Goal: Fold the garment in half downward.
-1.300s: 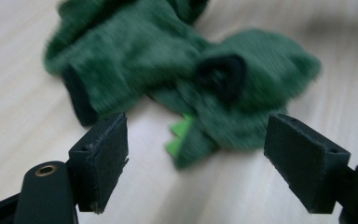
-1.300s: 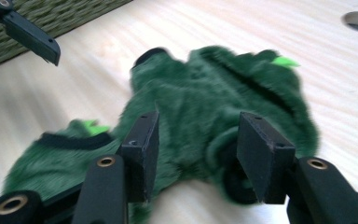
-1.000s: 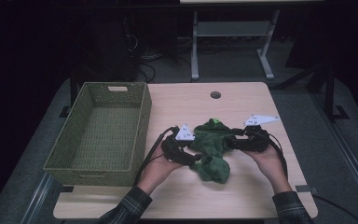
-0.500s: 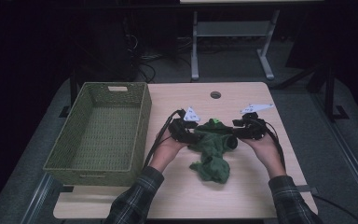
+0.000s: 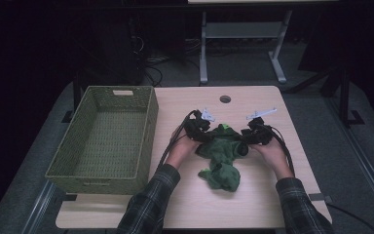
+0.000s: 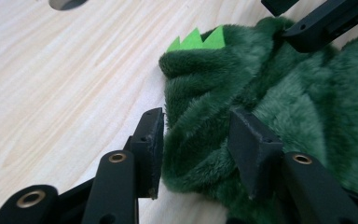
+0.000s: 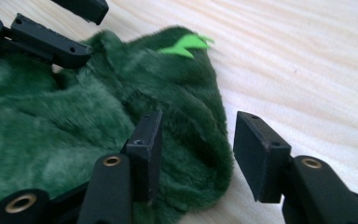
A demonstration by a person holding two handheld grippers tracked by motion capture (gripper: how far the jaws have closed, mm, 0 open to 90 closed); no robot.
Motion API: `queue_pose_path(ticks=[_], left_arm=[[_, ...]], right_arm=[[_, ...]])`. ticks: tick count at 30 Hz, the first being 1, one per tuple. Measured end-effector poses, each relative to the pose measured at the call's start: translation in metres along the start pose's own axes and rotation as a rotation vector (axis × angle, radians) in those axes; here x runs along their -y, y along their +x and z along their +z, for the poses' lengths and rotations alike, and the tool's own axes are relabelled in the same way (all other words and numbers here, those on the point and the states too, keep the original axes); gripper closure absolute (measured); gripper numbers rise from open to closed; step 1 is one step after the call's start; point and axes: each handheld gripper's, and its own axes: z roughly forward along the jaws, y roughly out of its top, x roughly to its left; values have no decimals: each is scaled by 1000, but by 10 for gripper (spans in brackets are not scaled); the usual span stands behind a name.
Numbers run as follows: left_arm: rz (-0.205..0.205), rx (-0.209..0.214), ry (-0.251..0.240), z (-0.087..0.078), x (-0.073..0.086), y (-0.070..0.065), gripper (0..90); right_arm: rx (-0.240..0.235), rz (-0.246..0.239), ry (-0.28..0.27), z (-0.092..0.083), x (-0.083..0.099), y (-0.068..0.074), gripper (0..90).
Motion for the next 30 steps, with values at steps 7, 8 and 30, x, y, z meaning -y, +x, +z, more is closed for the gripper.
queue_pose_path(ticks=[7, 8, 30], left_arm=[[-9, 2, 21, 13, 4, 8, 544], [-12, 2, 23, 14, 4, 9, 546], [-69, 19, -36, 0, -8, 19, 865]], right_arm=[[3, 21, 26, 11, 4, -8, 579], [6, 19, 29, 12, 5, -8, 589], [31, -2, -13, -2, -17, -3, 880]])
